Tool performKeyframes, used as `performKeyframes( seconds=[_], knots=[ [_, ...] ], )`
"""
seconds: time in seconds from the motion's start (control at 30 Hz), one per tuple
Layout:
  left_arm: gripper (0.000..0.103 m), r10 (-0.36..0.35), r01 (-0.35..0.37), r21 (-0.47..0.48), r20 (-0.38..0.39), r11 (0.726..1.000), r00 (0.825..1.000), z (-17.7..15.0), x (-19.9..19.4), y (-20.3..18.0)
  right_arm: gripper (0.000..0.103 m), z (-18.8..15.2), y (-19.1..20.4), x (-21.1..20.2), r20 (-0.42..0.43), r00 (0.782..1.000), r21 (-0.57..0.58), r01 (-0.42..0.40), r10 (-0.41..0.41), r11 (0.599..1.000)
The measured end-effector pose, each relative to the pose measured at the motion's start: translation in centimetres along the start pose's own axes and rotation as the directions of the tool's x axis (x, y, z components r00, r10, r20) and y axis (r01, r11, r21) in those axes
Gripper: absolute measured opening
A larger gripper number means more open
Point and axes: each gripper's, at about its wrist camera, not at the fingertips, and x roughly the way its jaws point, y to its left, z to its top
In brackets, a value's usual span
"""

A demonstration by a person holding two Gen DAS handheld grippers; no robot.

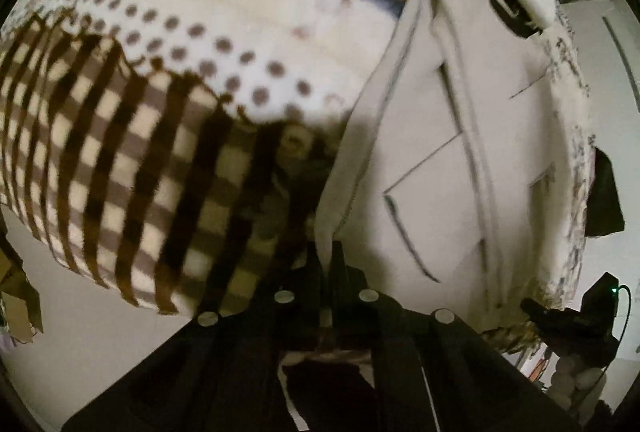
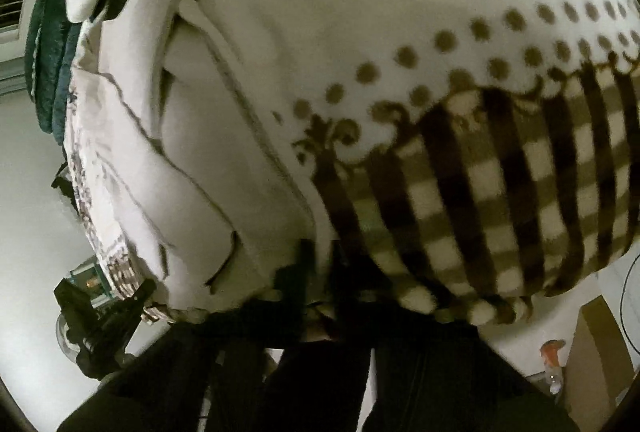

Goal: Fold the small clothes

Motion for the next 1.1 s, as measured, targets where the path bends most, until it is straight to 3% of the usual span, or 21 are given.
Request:
performKeyframes(
  seconds=[0.13, 0.27, 0.47, 0.57, 0.63, 0.7, 0.73, 0.77, 0.8, 0.97, 1.1],
  knots=[
    [0.002, -0.061, 0.061, -0.059, 0.003, 0.996, 0.998, 1.7, -2.5, 0.2, 0.003, 0.6, 2.0, -1.1, 0.002, 0.998, -0.008, -0.063, 0.063, 0.998],
    [0.002, -0.149, 0.152, -0.107, 0.037, 0.982, 0.988, 5.6, -3.5, 0.0, 0.003, 2.8, 4.6, -2.9, 0.012, 0.989, 0.017, -0.151, 0.151, 0.988],
    [0.003, -0.204, 0.212, -0.036, 0.159, 0.977, 0.966, 15.0, -2.3, -4.5, 0.003, 11.3, 8.6, -4.7, 0.112, 0.970, -0.008, -0.215, 0.214, 0.977],
    [0.004, -0.243, 0.255, -0.046, 0.171, 0.966, 0.955, 18.3, -0.9, -5.1, 0.005, 15.6, 10.3, -4.9, 0.170, 0.961, -0.032, -0.217, 0.219, 0.976],
    [0.010, -0.304, 0.321, -0.087, 0.164, 0.943, 0.938, 19.7, -0.6, -4.6, 0.014, 17.6, 10.5, -5.2, 0.182, 0.960, -0.023, -0.211, 0.211, 0.977],
    [0.035, -0.323, 0.350, -0.124, 0.193, 0.928, 0.926, 19.8, -1.1, -3.8, 0.034, 18.3, 10.8, -5.9, 0.207, 0.957, -0.032, -0.201, 0.203, 0.979],
    [0.042, -0.324, 0.356, -0.130, 0.216, 0.925, 0.921, 19.5, -1.6, -3.5, 0.049, 18.3, 10.5, -6.2, 0.216, 0.957, -0.038, -0.190, 0.193, 0.981],
    [0.053, -0.317, 0.352, -0.131, 0.232, 0.927, 0.920, 19.4, -1.9, -3.5, 0.053, 18.2, 10.2, -6.4, 0.223, 0.958, -0.043, -0.176, 0.181, 0.983],
    [0.056, -0.299, 0.335, -0.126, 0.240, 0.934, 0.924, 19.1, -2.2, -3.3, 0.053, 18.1, 10.1, -6.3, 0.215, 0.962, -0.047, -0.163, 0.169, 0.986],
    [0.056, -0.177, 0.189, -0.051, 0.185, 0.981, 0.967, 18.6, -0.2, -4.6, 0.053, 17.6, 7.8, -4.5, 0.159, 0.981, -0.068, -0.097, 0.107, 0.993],
    [0.056, -0.103, 0.105, -0.008, 0.152, 0.994, 0.983, 19.1, 2.6, -5.3, 0.053, 18.5, 7.7, -3.0, 0.156, 0.983, -0.067, -0.083, 0.093, 0.994]
  ],
)
